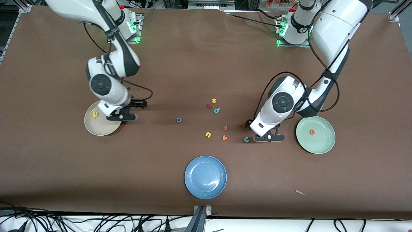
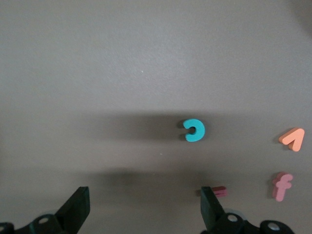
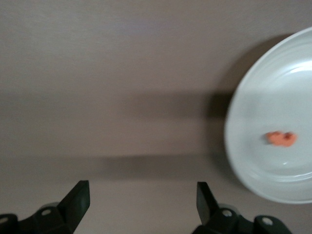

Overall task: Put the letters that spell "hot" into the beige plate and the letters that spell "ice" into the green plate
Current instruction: 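Move the left gripper to the maroon bar while the right gripper reaches the blue o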

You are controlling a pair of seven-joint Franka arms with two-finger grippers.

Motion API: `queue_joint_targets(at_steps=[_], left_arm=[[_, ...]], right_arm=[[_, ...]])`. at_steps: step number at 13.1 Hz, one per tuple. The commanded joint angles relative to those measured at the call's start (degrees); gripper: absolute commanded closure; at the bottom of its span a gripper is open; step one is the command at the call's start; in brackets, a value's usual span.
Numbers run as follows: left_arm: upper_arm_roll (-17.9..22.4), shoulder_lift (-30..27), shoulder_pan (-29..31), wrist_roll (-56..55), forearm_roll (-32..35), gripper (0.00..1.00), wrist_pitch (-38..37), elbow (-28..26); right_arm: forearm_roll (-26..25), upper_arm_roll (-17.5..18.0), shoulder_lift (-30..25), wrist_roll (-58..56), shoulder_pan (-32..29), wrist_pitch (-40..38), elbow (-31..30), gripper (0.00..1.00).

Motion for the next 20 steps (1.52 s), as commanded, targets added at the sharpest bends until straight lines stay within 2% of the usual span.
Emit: queue_joint_targets(at_steps=[1, 3, 6, 8, 12, 16, 20], left_arm=[[0.36, 1.86, -1.63, -11.72, -0.97, 0.00, -0.69, 2.01], [0.36, 2.74, -3.21, -19.22, -0.97, 0.00, -0.61, 2.01], [0.36, 2.92, -3.74, -21.79, -0.97, 0.00, -0.43, 2.01], [0.36, 3.70, -4.53, -21.62, -0.71, 0.00, -0.08, 2.09], [0.36, 4.41, -5.41, -18.47, 0.44, 0.00, 0.19, 2.09], [0.54, 4.76, -7.52, -14.87, 0.44, 0.01, 0.19, 2.18], [0.54, 8.01, -7.70, -12.57, 0.70, 0.03, 0.19, 6.22]], right_arm=[[0.53, 3.45, 1.26, 14.98, 1.13, 4.66, -0.37, 0.03], [0.27, 3.37, 2.49, 22.13, 4.38, 6.87, -0.37, 0.03], [0.18, 3.45, 3.55, 25.04, 5.18, 9.50, 0.15, 0.03], [0.27, 3.45, 4.35, 27.42, 6.58, 9.95, 1.99, 0.03], [0.18, 3.45, 6.63, 28.04, 8.35, 15.92, 1.83, 0.05], [0.18, 3.45, 8.13, 28.13, 8.61, 18.65, 1.91, 0.05], [0.18, 3.45, 9.97, 28.22, 9.49, 21.03, 1.82, 0.05]])
